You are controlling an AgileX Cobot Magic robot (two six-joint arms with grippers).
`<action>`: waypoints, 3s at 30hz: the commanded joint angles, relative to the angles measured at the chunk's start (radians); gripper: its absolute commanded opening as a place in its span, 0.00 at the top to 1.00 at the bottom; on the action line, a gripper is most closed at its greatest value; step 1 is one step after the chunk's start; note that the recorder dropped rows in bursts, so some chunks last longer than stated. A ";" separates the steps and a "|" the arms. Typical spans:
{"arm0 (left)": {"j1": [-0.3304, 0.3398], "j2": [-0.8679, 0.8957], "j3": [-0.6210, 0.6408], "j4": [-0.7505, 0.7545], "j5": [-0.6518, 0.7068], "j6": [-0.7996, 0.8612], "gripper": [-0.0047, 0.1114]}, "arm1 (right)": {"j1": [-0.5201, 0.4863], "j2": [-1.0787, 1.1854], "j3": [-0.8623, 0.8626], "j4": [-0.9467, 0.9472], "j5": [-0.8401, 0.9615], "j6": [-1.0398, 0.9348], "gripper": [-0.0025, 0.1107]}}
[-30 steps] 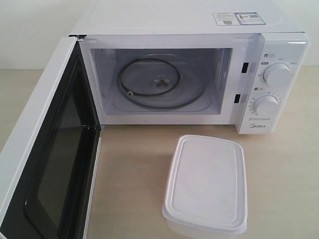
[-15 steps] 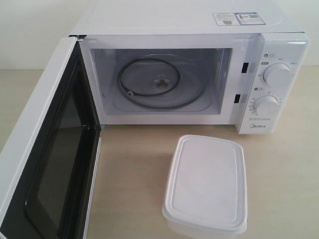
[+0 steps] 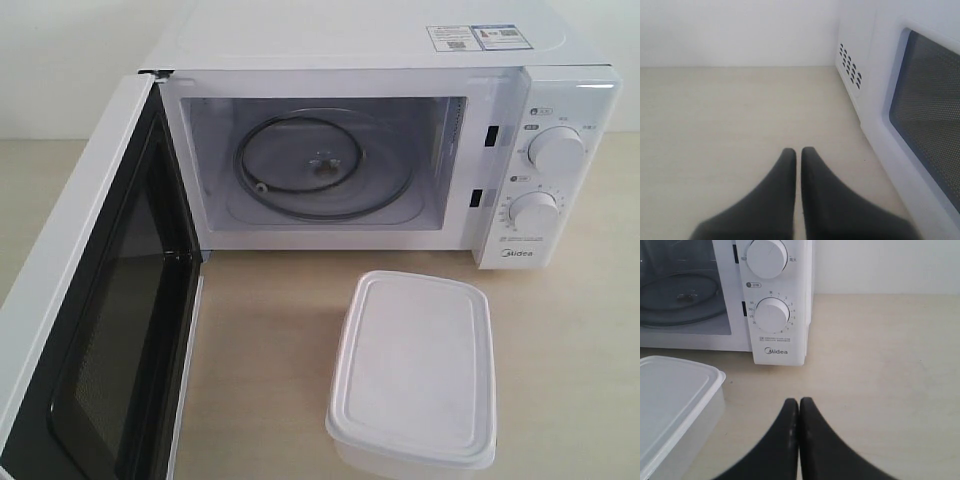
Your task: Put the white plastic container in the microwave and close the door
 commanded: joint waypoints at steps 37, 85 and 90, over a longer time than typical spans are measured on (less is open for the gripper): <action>0.003 -0.004 0.004 0.000 -0.002 -0.012 0.92 | -0.003 0.418 -0.039 -0.003 -0.852 -0.120 0.98; 0.003 -0.004 0.004 0.000 -0.002 -0.012 0.92 | 0.001 0.876 -0.100 -0.271 -0.780 0.203 0.98; 0.003 -0.004 0.004 0.000 -0.002 -0.012 0.92 | 0.001 1.075 -0.102 -0.444 -0.896 0.270 0.98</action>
